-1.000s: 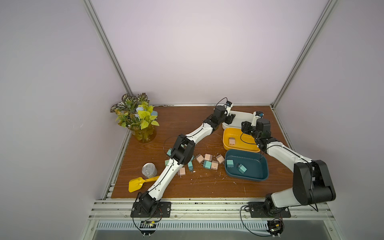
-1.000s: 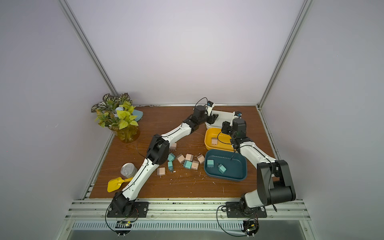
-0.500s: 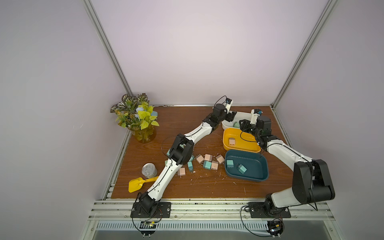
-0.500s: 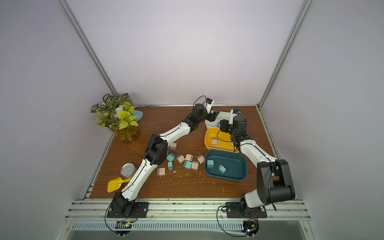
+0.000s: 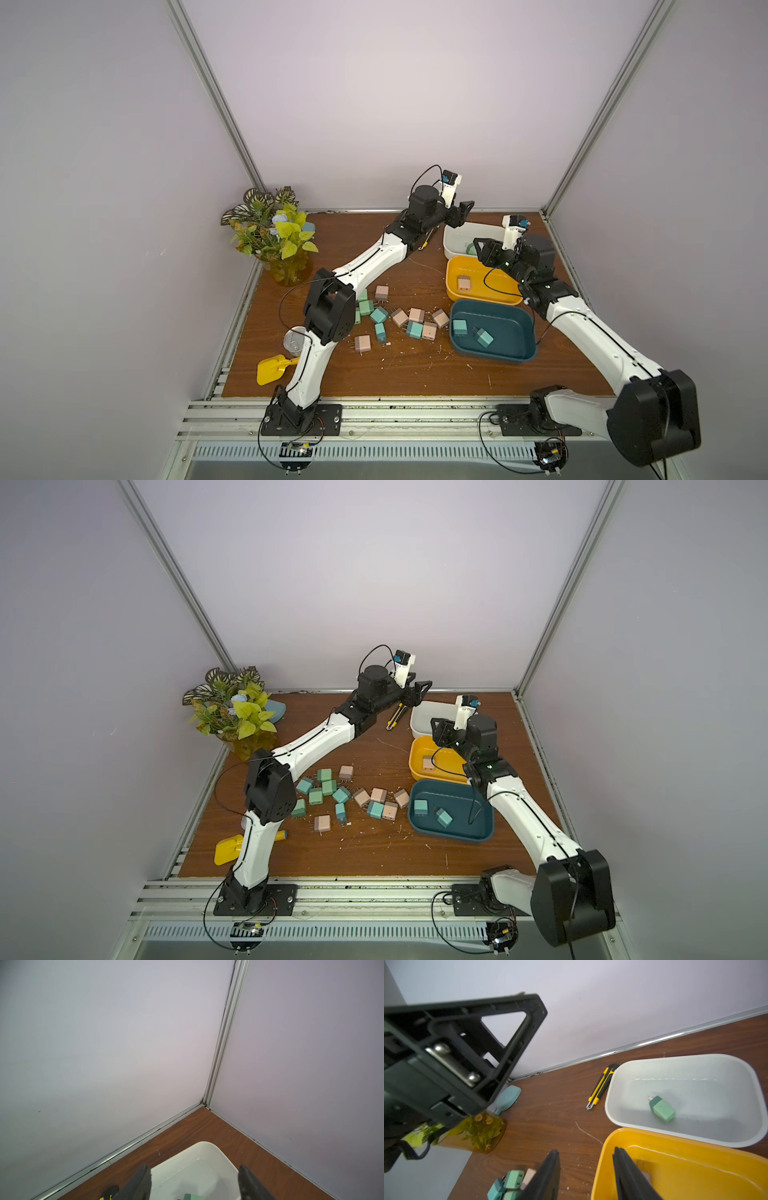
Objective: Place the plugs by color into the storage box
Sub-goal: Place the plug in the storage box, then pick up the plug from the center of the board.
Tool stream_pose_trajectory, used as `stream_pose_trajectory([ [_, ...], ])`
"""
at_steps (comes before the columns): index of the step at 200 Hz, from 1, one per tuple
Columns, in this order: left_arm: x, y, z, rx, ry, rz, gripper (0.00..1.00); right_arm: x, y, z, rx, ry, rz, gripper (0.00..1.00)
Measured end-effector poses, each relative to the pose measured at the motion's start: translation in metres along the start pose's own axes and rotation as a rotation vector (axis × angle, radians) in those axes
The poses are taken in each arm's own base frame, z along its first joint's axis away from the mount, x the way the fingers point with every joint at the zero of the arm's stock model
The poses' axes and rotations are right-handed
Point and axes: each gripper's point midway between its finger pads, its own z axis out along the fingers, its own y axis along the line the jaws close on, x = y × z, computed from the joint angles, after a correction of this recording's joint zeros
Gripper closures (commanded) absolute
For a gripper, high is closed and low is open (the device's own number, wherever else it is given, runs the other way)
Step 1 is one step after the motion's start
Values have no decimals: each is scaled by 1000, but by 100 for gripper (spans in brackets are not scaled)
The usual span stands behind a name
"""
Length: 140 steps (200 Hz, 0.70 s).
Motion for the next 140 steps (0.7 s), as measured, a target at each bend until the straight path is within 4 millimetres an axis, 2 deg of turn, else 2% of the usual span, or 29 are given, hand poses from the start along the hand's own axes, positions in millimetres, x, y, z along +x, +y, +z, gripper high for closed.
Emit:
stream_pose_trajectory([
  [27, 6, -9, -40, 7, 40, -26, 33, 17, 19, -17, -44, 31, -9, 55],
  [87, 41, -17, -114, -29, 178, -96, 35, 46, 51, -45, -121, 71, 4, 58],
  [140, 46, -27, -197, -67, 212, -96, 34, 69, 77, -50, -179, 132, 9, 59],
])
